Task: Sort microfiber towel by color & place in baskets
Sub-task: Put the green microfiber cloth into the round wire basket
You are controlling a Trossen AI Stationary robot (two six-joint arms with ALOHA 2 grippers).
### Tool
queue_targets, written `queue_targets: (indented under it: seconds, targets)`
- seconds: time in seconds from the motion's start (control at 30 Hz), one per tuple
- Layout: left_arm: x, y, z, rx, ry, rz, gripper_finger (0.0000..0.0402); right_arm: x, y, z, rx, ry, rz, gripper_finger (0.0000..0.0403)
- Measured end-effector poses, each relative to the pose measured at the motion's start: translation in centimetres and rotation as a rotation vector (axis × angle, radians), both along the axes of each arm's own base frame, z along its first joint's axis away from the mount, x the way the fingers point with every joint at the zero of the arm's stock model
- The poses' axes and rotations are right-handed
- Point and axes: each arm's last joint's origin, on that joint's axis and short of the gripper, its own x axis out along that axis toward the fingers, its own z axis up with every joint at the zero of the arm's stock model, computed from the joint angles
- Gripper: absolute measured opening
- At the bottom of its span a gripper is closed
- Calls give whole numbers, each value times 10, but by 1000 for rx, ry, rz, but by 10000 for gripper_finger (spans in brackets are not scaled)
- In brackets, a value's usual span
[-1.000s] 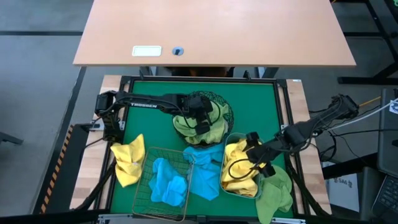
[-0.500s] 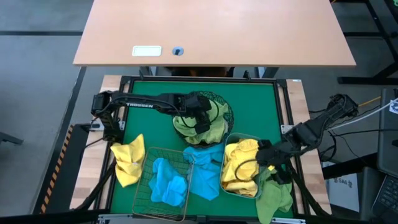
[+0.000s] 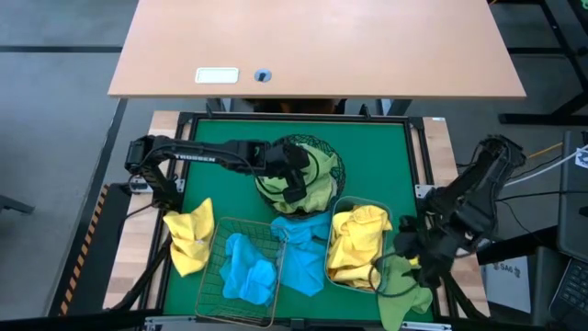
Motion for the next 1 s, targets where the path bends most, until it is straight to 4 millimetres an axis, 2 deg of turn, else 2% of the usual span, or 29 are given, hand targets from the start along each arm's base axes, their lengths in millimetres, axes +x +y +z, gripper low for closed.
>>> queue_targets:
  seconds: [0.2,0.4,0.6,1.0]
  targets:
    - [0,-7,0,0,-1,-17,102,-17,18,0,55,6,-73,370]
    - [1,-13,0,0,-1,-35,102,-27,40,-1,101,-54,-23,370]
    - [-1,-22,4,0,-12,-59,102,-31,60,-15,69,-33,-27,370]
    - [-6,-48,54,-6,-139,-133,102,-28,101,-44,124,38,-92,370]
